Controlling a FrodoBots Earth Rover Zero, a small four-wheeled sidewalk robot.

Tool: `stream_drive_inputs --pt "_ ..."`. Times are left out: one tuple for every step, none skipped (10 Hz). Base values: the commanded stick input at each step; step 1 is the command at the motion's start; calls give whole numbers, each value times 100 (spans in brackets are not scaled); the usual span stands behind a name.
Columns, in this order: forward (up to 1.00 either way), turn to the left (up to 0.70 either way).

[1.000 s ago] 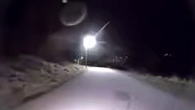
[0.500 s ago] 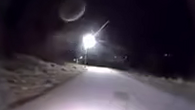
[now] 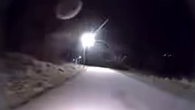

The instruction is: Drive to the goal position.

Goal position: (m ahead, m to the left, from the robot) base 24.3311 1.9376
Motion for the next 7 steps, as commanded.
stream_drive_inputs --pt "70 0" --pt "70 0" --pt "70 0" --pt "70 0" --pt "70 0" --pt "70 0" --pt "70 0"
